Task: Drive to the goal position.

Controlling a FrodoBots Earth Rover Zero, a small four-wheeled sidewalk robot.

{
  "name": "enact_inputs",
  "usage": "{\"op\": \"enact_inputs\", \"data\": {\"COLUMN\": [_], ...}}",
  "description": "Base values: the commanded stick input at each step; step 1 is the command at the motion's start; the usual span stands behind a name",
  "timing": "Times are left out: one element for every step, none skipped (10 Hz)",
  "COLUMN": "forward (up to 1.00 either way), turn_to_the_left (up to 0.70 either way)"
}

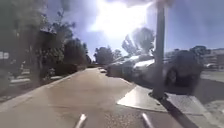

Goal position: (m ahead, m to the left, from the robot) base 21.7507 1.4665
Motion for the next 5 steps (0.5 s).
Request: {"op": "enact_inputs", "data": {"forward": [0.85, 0.85, 0.85, 0.85, 0.85], "turn_to_the_left": [0.15, 0.25, 0.34, 0.34, 0.34]}}
